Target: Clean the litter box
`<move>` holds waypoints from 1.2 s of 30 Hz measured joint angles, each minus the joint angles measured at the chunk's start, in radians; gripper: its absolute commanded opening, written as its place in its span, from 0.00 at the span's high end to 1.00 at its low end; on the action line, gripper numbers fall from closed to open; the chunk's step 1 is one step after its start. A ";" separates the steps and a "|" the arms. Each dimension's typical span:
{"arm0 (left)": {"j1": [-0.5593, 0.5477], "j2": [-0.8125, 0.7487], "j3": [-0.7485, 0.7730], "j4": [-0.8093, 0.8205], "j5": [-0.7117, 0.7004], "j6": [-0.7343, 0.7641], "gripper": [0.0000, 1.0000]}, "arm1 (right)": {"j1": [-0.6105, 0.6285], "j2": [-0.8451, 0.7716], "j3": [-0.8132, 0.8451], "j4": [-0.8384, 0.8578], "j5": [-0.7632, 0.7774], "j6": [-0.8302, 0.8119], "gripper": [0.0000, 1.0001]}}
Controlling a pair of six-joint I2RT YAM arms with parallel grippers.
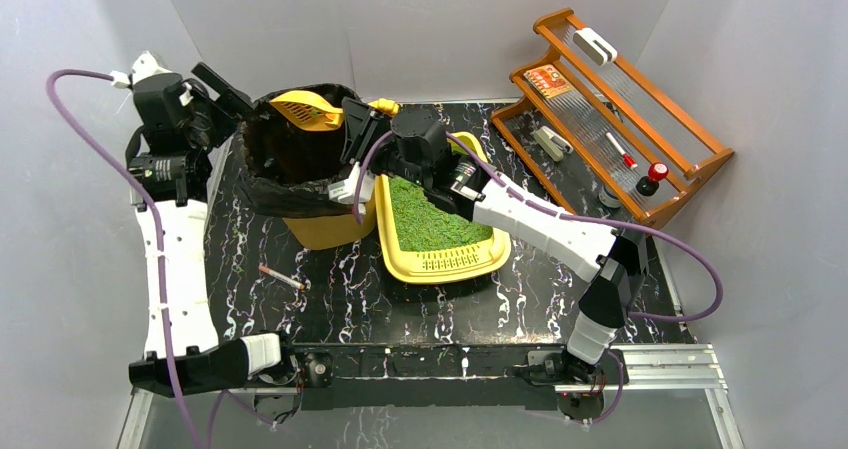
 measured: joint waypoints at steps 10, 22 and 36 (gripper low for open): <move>0.000 0.019 0.044 0.043 0.191 -0.045 0.25 | 0.003 0.000 0.001 0.034 -0.021 0.000 1.00; -0.001 0.024 0.035 0.034 0.177 -0.054 0.19 | 0.006 -0.015 -0.013 0.053 -0.027 0.000 1.00; -0.001 -0.061 0.019 0.043 0.126 -0.014 0.02 | 0.007 -0.041 -0.030 0.119 0.107 0.046 1.00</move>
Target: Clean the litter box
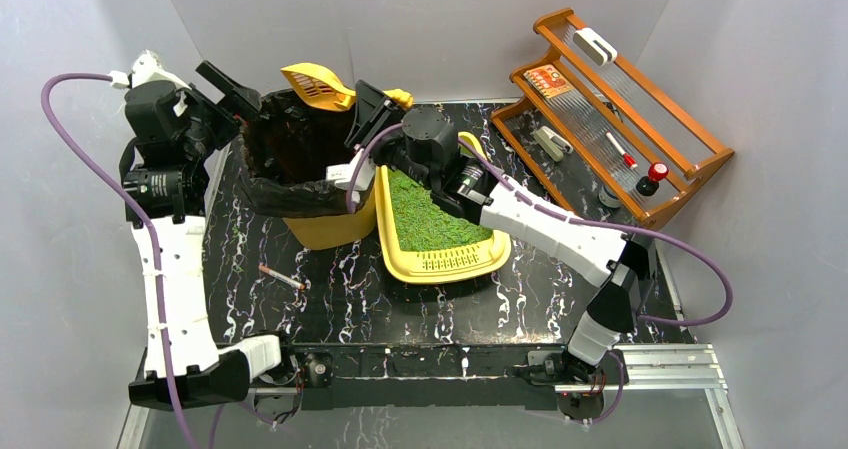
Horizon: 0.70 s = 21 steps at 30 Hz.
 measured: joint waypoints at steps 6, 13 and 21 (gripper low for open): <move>0.000 -0.061 -0.053 -0.030 -0.105 0.063 0.02 | 0.000 -0.045 -0.001 -0.063 0.090 0.232 1.00; -0.006 -0.079 -0.092 -0.040 -0.154 0.108 0.02 | 0.000 -0.145 0.000 -0.220 0.208 0.589 1.00; -0.021 -0.101 -0.145 -0.073 -0.156 0.143 0.02 | 0.000 -0.204 -0.009 -0.506 0.372 1.176 1.00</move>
